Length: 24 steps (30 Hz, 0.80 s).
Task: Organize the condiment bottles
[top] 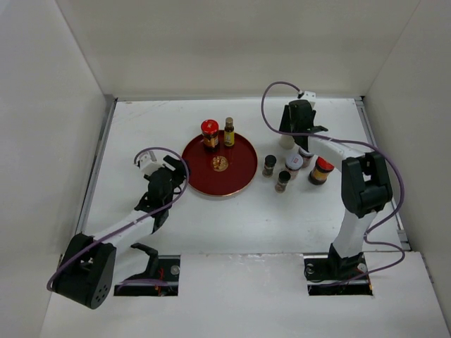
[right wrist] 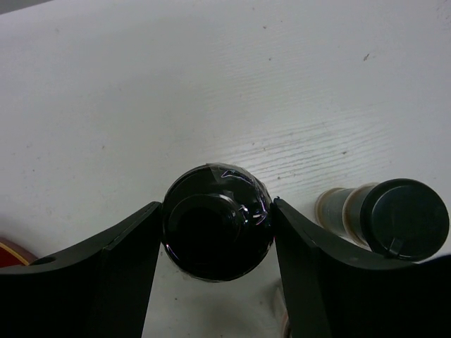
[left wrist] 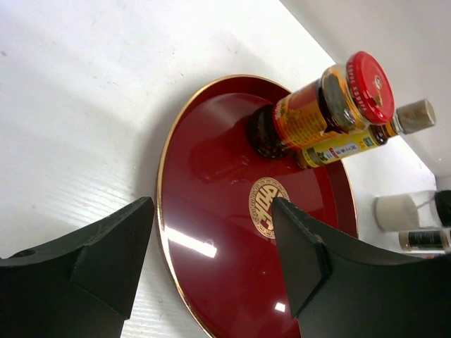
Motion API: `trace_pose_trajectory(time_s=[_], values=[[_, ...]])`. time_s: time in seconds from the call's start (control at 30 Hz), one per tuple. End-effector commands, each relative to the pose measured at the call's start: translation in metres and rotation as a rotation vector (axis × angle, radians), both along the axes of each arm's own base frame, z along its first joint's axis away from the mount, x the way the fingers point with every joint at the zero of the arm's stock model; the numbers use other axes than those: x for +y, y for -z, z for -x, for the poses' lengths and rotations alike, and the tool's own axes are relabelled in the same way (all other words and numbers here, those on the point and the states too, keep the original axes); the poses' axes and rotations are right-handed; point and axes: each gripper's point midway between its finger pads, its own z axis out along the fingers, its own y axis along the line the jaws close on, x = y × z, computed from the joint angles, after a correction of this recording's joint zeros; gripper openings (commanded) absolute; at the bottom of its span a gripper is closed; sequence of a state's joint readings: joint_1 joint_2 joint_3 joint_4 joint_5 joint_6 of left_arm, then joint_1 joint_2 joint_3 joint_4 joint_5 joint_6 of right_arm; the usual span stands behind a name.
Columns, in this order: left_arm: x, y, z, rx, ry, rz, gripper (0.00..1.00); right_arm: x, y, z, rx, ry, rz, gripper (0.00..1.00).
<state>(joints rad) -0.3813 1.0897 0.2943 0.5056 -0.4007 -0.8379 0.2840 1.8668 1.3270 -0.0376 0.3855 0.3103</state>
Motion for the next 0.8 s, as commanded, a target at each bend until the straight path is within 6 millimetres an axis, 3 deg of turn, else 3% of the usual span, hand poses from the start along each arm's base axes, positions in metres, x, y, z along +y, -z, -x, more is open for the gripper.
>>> trace_pose_trajectory(time_s=[0.0,0.1,0.3,0.57,0.77], values=[[0.009,-0.021,-0.012,-0.048,-0.042,0.013,0.66,0.026,-0.104,-0.008,-0.267,-0.045,-0.081,0.52],[0.019,-0.026,-0.012,-0.069,-0.075,0.012,0.66,0.061,-0.131,0.004,-0.318,-0.124,-0.091,0.52],[0.044,-0.024,-0.006,-0.085,-0.153,0.028,0.66,0.126,-0.157,0.042,-0.355,-0.27,-0.112,0.52],[0.055,-0.02,-0.01,-0.106,-0.227,0.091,0.66,0.199,-0.142,0.1,-0.307,-0.445,-0.148,0.5],[0.057,-0.014,-0.013,-0.136,-0.243,0.115,0.66,0.287,-0.133,0.12,-0.297,-0.627,-0.184,0.5]])
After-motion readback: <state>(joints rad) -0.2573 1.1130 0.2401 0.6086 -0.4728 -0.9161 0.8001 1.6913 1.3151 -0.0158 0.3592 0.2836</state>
